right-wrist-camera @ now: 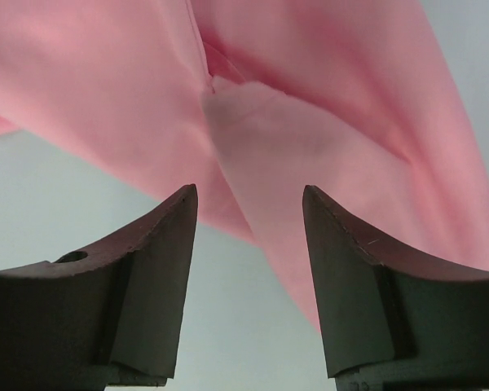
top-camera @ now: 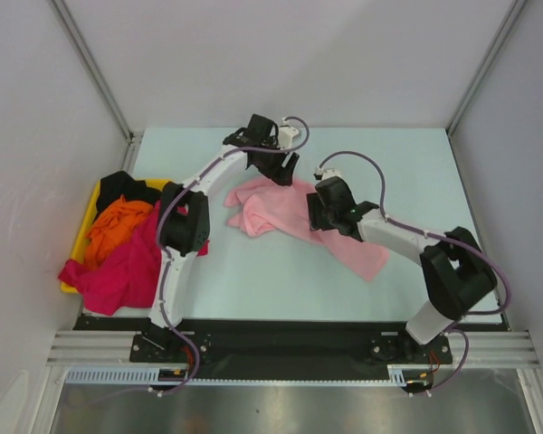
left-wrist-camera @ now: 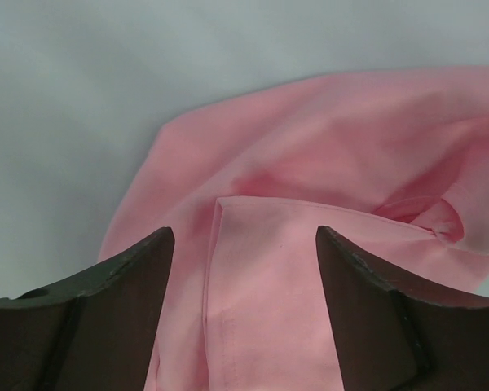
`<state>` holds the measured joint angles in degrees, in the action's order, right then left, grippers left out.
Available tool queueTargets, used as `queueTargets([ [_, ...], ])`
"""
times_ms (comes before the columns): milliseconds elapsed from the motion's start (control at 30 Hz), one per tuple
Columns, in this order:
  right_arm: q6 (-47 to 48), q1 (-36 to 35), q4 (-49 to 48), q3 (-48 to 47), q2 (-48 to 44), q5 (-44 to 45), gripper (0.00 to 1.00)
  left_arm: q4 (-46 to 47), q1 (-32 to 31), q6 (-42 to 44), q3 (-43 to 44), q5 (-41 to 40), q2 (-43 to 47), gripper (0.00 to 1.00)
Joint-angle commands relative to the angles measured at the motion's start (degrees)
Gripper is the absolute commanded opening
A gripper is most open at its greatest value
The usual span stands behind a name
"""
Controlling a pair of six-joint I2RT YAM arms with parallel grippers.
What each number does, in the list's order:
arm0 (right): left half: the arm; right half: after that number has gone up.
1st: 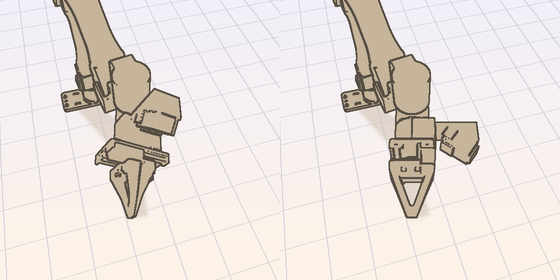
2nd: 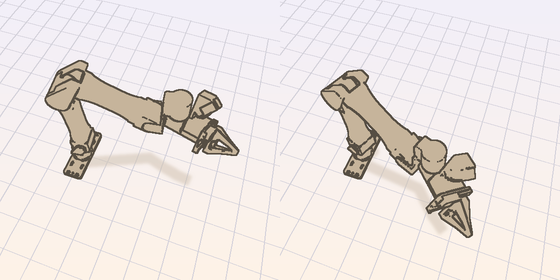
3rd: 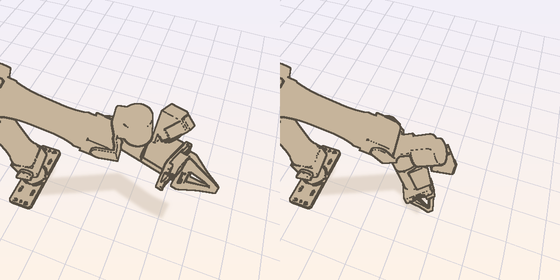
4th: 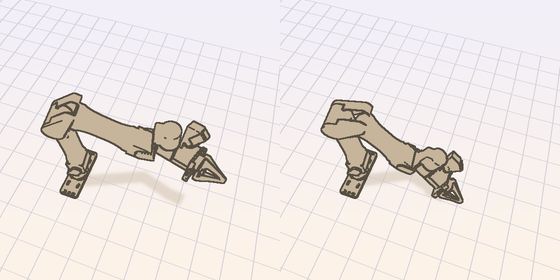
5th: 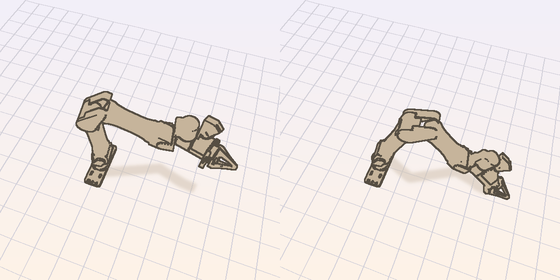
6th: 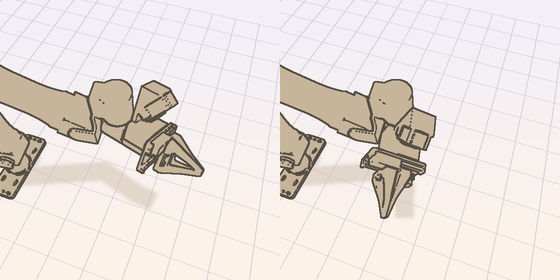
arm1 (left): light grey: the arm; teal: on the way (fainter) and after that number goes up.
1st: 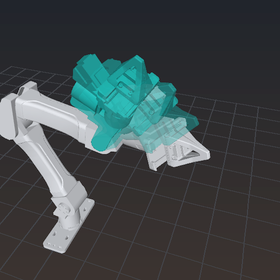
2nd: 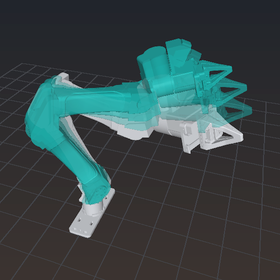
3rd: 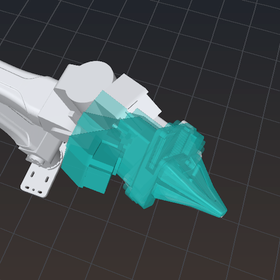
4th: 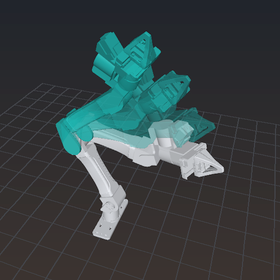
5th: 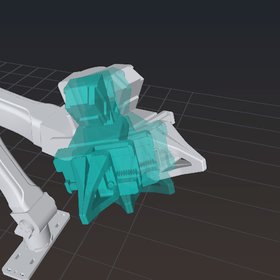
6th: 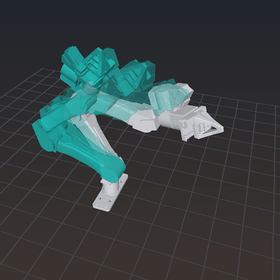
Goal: Fold and stack the t-shirts
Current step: Flatten the tshirt out
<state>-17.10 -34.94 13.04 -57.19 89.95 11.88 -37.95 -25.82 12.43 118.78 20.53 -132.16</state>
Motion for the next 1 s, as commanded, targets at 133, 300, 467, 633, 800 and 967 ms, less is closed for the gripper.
queueTargets([
  [133,3.49,-1.27,-2.59,-8.20,9.79,1.82,0.59,0.95,-0.98,-1.18,0.14,1.70,-0.47,0.63],
  [300,0.85,0.39,-1.44,-9.16,11.65,3.76,0.34,1.04,-1.16,-0.04,-3.20,1.88,1.64,0.37],
  [467,-1.97,4.00,-1.44,-10.13,12.79,2.09,0.00,2.80,-1.25,0.67,-6.02,1.18,2.70,0.10],
  [633,-2.14,5.05,2.86,-12.68,9.11,1.31,0.00,4.20,-0.72,-0.47,-6.28,0.82,4.09,0.00],
  [800,-4.43,13.54,8.74,-13.39,1.12,-1.67,0.00,4.30,1.91,-2.14,-4.88,0.73,9.80,0.00],
  [967,-5.75,24.99,12.18,-13.91,-8.38,-12.83,0.00,0.61,9.55,-3.02,0.47,4.07,16.75,0.00],
])
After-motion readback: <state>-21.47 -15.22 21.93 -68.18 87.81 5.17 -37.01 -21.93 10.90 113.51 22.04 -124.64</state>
